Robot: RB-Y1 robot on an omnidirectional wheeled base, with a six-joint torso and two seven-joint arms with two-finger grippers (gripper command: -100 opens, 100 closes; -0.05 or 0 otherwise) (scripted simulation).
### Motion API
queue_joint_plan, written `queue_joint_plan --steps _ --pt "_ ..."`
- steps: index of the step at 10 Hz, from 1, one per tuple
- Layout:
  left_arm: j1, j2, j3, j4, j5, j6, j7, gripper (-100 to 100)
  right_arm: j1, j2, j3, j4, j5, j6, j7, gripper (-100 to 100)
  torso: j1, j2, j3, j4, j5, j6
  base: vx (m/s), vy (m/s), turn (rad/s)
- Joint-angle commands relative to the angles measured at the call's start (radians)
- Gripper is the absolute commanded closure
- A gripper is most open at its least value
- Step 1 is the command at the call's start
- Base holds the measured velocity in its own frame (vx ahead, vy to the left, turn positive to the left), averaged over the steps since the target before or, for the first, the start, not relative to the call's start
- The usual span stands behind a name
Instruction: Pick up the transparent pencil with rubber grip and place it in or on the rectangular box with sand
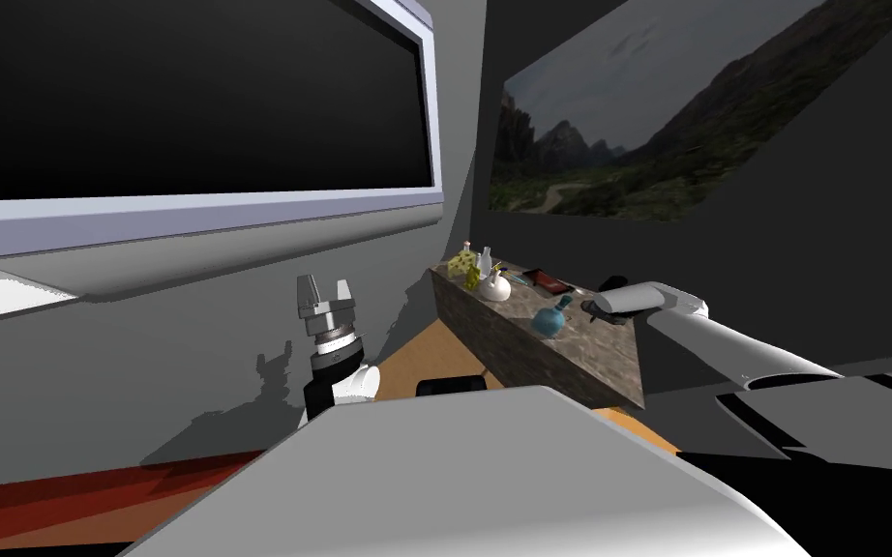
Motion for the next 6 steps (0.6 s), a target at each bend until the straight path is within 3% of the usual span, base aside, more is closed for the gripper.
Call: queue_joint_plan --steps 1,6 --pt "0.0 0.0 0.0 0.0 0.0 0.0 0.0 0 -0.024 -0.018 0.013 0.045 -0.021 -0.004 0.011 100 0.0 0.0 0.0 0.0 0.0 0.0 0.029 -0.027 0.2" --pt "0.0 0.0 0.0 0.0 0.0 0.0 0.0 0 -0.07 -0.07 0.049 0.167 -0.093 -0.016 0.029 100 0.0 -0.003 -0.002 -0.001 0.0 -0.001 0.053 -0.037 0.176"
